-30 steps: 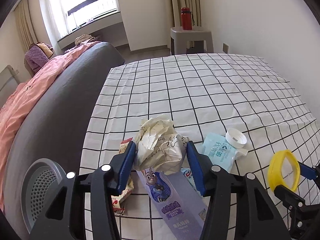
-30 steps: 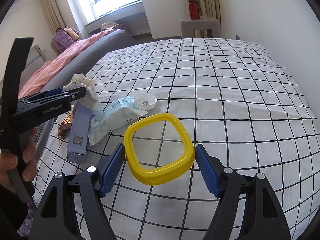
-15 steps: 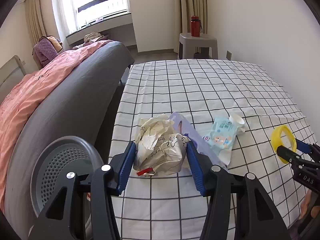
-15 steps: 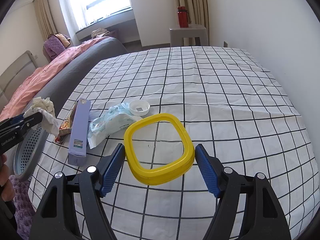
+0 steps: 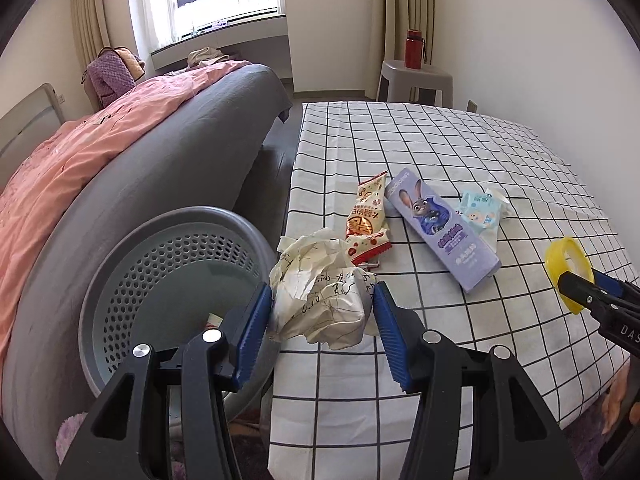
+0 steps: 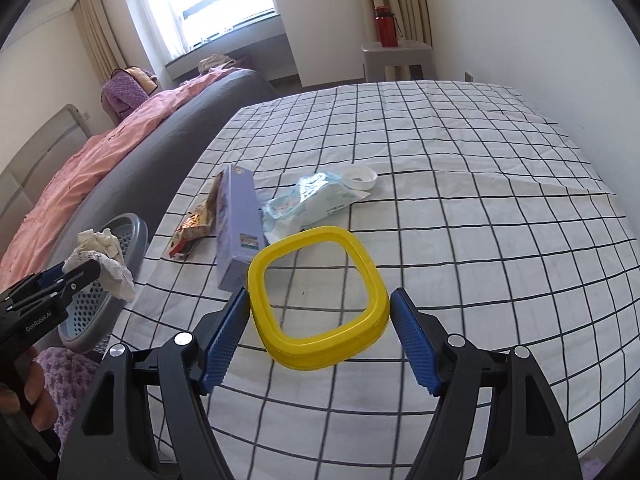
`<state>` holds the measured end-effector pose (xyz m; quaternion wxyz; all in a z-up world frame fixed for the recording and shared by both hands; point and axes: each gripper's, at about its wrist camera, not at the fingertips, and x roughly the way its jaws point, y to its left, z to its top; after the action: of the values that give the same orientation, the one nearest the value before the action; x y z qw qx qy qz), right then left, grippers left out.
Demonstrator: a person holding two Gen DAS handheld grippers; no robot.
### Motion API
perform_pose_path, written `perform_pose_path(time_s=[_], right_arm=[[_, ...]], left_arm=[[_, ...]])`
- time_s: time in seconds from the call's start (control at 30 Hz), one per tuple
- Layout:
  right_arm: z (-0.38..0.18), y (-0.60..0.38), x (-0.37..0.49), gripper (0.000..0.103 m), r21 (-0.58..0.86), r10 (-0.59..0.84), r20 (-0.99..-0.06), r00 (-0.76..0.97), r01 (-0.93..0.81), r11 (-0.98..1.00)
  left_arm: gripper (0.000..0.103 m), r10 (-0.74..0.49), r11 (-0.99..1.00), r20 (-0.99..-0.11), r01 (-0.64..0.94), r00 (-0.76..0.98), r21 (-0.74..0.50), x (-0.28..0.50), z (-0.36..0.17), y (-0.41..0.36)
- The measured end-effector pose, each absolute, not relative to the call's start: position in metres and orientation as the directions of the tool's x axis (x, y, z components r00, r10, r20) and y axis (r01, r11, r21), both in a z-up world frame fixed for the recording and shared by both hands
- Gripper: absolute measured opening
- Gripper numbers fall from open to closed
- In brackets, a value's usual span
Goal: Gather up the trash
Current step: 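Carry tissue and yellow ring over the grey basket and open both tools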
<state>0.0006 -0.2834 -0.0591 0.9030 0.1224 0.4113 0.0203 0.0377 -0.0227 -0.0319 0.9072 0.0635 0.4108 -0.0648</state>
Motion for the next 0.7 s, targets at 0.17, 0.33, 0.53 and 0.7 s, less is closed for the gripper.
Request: perform_pose_path(time_s=[0.17,0.33,0.53,0.7], right_arm=[[-0.051,-0.242,0.005,0.07,0.232,0.173,-0.731,0.66,0.002,0.973],[-0.048,-0.196,0.018,0.07,0.229,0.219,-0.73,0.647,-0.071,0.971],[-0.045,-0.144,0.035,0.07,0.225,0.277,-0.734,0.62,-0.162,0.961],[-0.043,-0.104,0.05,0.07,0.224,0.321,-0.736,0.595,-0.233,0.946]], left_arm=[[0.051,-0.047,0.988,-0.749,0.142,0.661,0.063,0.034,-0.035,0.005],[0.051,-0.025,0.992,-0.748,0.11,0.663,0.065,0.036,-0.036,0.04],[0.051,0.01,0.998,-0.752,0.046,0.659,0.053,0.041,-0.037,0.085],[0.051,0.037,0.999,-0.761,-0.008,0.648,0.042,0.048,-0.041,0.122]])
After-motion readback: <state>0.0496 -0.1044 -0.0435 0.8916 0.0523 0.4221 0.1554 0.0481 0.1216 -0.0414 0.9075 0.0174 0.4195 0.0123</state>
